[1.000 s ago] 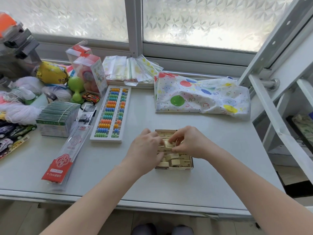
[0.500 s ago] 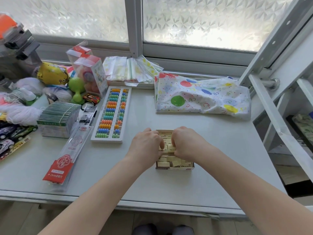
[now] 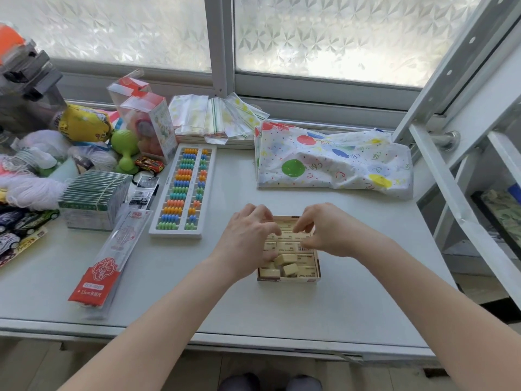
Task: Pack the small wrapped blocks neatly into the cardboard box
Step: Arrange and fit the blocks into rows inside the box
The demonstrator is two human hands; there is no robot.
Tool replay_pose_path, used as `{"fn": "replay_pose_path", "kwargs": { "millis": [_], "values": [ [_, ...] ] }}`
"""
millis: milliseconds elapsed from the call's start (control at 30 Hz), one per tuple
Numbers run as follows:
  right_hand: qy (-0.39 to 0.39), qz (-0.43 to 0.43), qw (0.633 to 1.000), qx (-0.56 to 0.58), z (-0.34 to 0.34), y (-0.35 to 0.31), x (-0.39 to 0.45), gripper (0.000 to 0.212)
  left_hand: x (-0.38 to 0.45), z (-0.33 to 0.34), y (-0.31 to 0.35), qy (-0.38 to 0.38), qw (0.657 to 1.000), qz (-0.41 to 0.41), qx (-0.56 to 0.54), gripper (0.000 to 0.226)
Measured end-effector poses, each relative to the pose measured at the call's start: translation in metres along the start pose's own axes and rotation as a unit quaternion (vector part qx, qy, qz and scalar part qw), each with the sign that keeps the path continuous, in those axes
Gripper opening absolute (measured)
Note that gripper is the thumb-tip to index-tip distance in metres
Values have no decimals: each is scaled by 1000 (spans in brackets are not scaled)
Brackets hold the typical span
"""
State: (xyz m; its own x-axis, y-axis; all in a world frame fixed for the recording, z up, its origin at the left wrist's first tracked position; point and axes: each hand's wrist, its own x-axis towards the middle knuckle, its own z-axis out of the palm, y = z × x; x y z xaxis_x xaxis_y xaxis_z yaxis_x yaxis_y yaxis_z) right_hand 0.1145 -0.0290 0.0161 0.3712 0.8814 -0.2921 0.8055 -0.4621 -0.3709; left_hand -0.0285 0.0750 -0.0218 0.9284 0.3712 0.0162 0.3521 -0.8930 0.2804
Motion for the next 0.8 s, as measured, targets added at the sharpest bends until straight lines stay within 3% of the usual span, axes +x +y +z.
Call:
{"fn": "replay_pose_path", "kwargs": {
  "millis": [100,167,267,800],
  "values": [
    [1,5,999,-31,-5,7,-5,17,7,-6,-2,-52,999,-2,0,69],
    [-15,10,999,-51,1,7,-7,17,14,-11,-1,-101,995,4,1,74],
    [-18,17,997,-70,8,6,-5,18,20,-16,2,-131,991,19,19,73],
    [-53,-6,987,-151,0,-6,6,20,27,-15,-1,-141,986,47,72,69]
  ]
}}
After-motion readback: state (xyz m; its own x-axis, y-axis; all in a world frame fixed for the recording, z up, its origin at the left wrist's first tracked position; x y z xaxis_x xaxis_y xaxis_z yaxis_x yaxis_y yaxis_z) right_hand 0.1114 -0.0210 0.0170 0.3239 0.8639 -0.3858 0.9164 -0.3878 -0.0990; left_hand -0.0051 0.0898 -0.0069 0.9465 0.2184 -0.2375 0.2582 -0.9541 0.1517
